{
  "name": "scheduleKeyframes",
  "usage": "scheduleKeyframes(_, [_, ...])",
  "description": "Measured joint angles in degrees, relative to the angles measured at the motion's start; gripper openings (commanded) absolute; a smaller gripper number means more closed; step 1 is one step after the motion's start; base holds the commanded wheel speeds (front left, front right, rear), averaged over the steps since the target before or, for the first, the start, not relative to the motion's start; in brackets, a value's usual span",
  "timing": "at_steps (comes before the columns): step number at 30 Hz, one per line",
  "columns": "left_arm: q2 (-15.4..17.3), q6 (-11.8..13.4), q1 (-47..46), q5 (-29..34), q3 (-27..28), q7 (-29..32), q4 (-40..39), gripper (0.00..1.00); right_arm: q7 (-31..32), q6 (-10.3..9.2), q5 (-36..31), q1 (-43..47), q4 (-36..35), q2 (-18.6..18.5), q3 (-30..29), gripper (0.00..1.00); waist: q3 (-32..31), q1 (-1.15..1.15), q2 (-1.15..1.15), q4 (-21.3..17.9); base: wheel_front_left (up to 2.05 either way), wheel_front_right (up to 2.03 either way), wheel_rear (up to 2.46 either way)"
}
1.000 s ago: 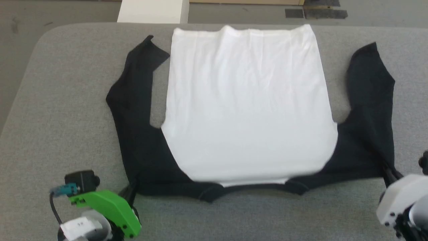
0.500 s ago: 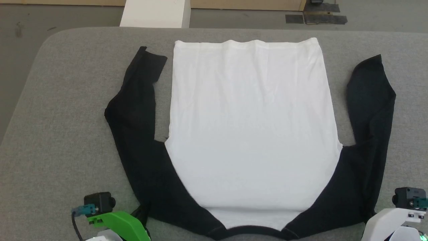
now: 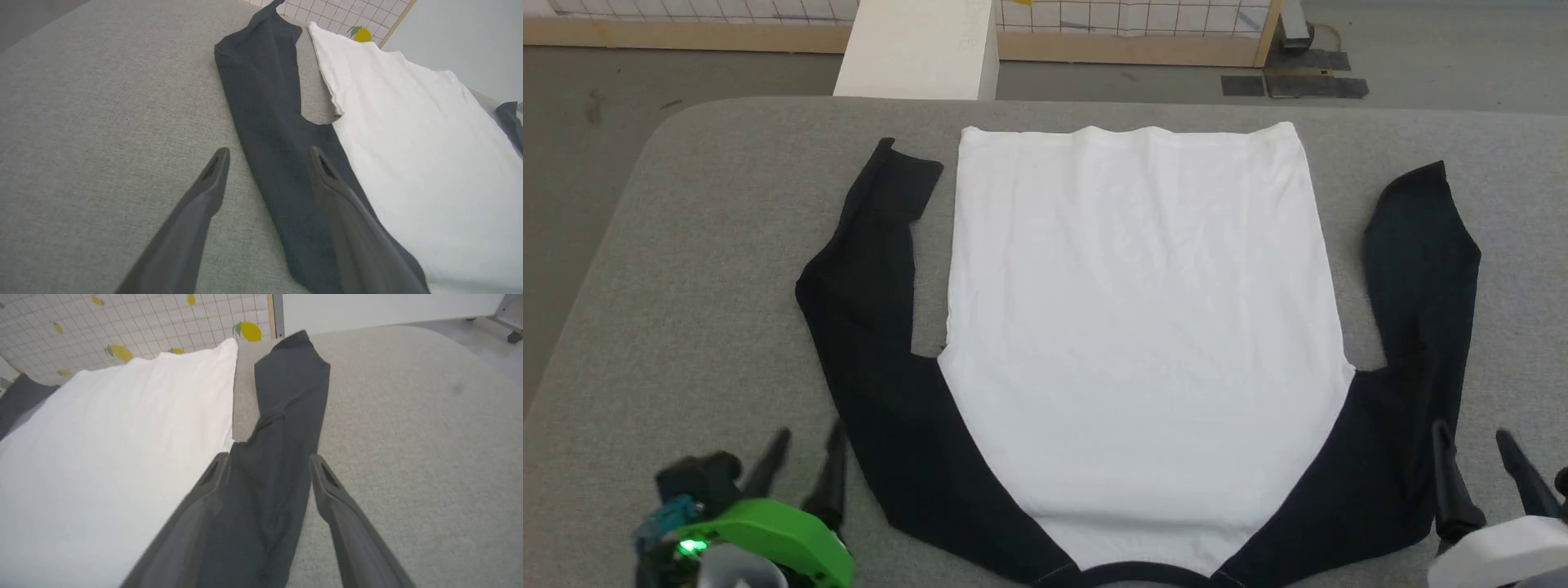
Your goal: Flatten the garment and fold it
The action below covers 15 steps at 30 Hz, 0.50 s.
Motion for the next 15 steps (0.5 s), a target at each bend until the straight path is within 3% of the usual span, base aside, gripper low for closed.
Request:
scheduleKeyframes(7, [6.0, -1.1, -9.7, 6.8, -0.3, -5.1, 0.5, 1.0, -11.6, 0.0, -3.8, -2.9, -2.8, 0.0, 5.0, 1.0, 2.5, 0.0, 0.0, -1.0, 0.0, 0.0, 0.0])
scheduleKeyframes(15, [13.0, -5.1, -31.8, 10.3, -4.1, 0.7, 5.2, 1.0, -14.0, 0.0, -4.6, -11.7, -3.0, -0.1, 10.7, 1.0, 9.6, 0.0, 0.0, -2.7, 0.0, 0.0, 0.0])
